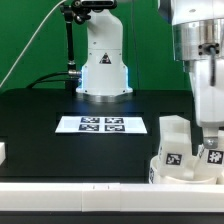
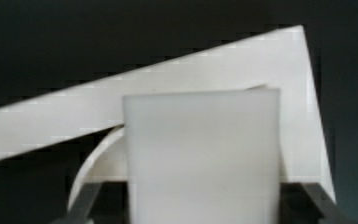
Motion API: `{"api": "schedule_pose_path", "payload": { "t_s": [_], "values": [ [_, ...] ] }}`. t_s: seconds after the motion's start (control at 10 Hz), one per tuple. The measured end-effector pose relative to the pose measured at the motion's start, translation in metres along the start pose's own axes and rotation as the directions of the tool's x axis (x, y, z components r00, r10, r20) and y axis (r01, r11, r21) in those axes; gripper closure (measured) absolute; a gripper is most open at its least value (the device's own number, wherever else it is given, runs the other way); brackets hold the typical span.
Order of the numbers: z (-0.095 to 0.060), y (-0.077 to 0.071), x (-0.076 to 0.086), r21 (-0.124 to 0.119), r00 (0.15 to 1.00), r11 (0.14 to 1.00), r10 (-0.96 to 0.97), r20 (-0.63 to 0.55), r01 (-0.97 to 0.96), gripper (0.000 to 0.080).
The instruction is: Assemble stool
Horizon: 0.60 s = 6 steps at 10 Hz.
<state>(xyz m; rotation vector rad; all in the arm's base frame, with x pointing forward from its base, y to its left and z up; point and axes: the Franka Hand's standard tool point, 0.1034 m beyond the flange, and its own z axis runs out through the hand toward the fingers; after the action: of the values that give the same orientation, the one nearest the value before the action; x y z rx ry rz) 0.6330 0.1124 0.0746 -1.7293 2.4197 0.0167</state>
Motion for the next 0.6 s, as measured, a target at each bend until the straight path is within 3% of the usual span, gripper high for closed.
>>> {"api": "schedule_pose_path", "payload": {
  "t_s": [0.5, 0.6],
  "values": [
    [-0.0002, -0.002, 0.0026, -0.003, 0.986, 0.987, 0.162, 0.026, -0.162, 0.0459],
    [0.0, -0.0016, 0.0018, -0.004, 0.988, 0.988, 0.154, 0.03, -0.154, 0.043]
  ]
}}
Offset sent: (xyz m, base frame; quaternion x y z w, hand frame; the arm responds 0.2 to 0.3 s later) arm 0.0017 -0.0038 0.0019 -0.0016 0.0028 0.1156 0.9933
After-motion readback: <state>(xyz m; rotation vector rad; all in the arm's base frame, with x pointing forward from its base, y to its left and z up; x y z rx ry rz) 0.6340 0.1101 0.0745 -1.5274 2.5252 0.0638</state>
